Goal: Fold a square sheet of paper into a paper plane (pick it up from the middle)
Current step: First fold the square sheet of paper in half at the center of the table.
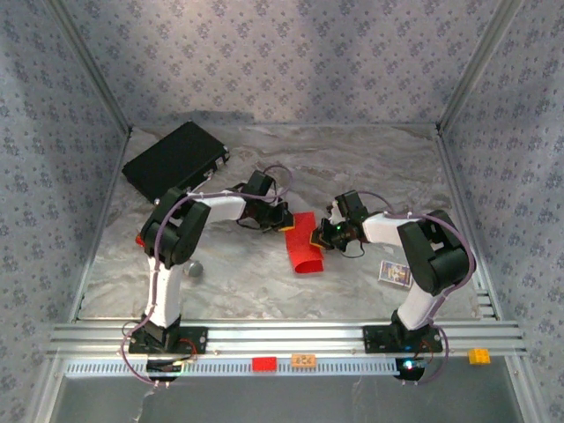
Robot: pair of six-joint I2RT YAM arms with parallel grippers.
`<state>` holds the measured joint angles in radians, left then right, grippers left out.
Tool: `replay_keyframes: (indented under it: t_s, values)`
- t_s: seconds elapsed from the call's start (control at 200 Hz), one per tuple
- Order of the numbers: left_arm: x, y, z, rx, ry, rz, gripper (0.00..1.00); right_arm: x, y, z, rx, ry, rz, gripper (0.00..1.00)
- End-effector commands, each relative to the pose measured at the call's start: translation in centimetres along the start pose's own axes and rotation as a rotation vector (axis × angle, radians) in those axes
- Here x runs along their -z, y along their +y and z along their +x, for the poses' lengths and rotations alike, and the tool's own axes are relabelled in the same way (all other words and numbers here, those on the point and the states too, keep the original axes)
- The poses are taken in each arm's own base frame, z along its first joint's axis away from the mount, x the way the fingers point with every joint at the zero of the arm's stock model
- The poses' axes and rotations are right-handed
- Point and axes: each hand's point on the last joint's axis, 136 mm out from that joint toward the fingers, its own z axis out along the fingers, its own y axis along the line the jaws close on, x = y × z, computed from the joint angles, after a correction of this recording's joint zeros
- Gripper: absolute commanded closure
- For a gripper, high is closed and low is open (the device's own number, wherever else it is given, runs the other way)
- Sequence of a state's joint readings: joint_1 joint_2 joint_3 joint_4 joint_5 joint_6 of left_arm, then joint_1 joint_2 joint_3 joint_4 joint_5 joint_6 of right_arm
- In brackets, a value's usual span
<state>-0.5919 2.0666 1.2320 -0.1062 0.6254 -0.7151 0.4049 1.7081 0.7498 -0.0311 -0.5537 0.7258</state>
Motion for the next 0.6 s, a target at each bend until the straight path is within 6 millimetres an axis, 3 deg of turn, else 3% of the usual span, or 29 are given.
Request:
replay_keyframes:
  t_s: [0.0,0.15,0.595]
  values:
    - [-0.8,2.7,0.8,0.037,0.031,-0.048,0.99,-0.5,-6.8,3.5,-0.124,0.073,0.256,1.00]
    - [-0.6,3.9,0.2,0.063,0.009,-0.069,0.99,-0.5,-6.8,3.5,-0.122,0.074,0.256,1.00]
    - [1.1,4.3,-4.2,0.153,-0.119,-0.112,1.00,-0.4,-6.5,3.6,-0.113,0.076,0.246,1.00]
